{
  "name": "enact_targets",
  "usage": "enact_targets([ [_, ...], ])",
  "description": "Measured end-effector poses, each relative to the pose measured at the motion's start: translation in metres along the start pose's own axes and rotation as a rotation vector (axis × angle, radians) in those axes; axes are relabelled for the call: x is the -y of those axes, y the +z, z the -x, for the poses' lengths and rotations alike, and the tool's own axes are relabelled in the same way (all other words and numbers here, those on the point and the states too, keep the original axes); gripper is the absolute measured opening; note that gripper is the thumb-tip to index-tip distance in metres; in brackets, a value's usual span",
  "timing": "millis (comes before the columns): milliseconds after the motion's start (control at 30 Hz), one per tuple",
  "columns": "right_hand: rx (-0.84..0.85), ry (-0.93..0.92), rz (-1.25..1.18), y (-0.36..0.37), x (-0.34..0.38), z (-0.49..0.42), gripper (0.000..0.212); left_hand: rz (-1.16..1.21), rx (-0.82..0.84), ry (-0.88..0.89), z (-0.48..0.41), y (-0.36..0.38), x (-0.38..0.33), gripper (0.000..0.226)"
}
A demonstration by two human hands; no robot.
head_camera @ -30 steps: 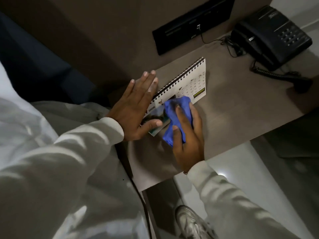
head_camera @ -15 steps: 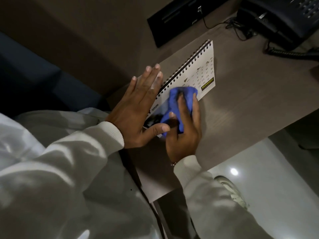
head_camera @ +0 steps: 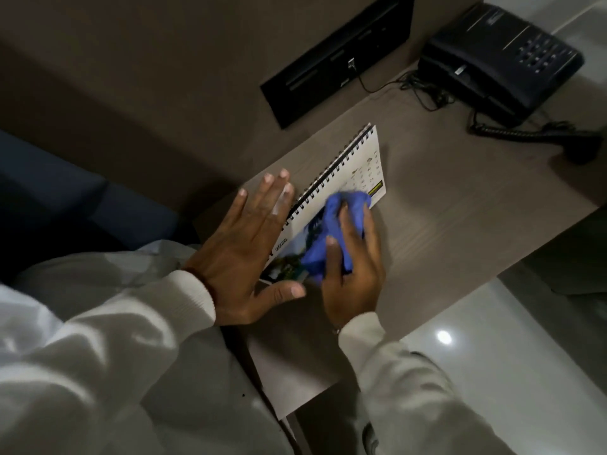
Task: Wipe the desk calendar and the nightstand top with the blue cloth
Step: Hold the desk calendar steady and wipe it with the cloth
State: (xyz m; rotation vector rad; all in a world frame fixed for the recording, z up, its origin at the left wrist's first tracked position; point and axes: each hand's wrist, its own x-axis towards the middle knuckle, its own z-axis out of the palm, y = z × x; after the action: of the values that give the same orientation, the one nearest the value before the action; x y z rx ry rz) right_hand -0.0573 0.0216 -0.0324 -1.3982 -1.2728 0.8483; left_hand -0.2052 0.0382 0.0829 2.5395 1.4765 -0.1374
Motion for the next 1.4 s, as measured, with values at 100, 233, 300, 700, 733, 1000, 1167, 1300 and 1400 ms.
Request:
enact_targets([
  [100,0.111,-0.026,0.016,-0.005,-0.004,0.014,0.052,-0.021,0.04,0.014,-0.014,-0.01,-0.001,0.105],
  [233,0.037,-0.043,0.015,-0.006,0.003,0.003,0.051,0.016,0.016,0.043,-0.043,-0.011,-0.006,0.102],
  [300,-0.021,-0.026,0.021,-0.003,0.007,-0.013,0.049,0.036,0.008,0.056,-0.047,-0.007,-0.004,0.101],
  [700,-0.126,0.252,-0.319,0.003,0.019,-0.024,0.054,0.105,0.059,0.016,-0.051,-0.007,-0.006,0.096],
  [733,-0.167,0.253,-0.302,0.001,0.018,-0.033,0.057,0.113,0.062,0.018,-0.051,-0.007,-0.005,0.095],
  [1000,-0.075,0.326,-0.186,-0.008,0.008,-0.039,0.042,0.155,0.07,0.002,-0.051,-0.006,-0.005,0.093],
  [1167,-0.081,0.371,-0.322,-0.005,0.022,-0.03,0.041,0.122,0.065,0.026,-0.051,-0.005,-0.005,0.09],
  [1300,-0.148,0.306,-0.185,-0.009,0.019,-0.069,0.04,0.133,0.069,0.03,-0.05,-0.005,-0.004,0.09],
  [1400,-0.126,0.381,-0.194,-0.016,0.0,-0.066,0.042,0.127,0.072,0.02,-0.05,-0.006,-0.004,0.09],
])
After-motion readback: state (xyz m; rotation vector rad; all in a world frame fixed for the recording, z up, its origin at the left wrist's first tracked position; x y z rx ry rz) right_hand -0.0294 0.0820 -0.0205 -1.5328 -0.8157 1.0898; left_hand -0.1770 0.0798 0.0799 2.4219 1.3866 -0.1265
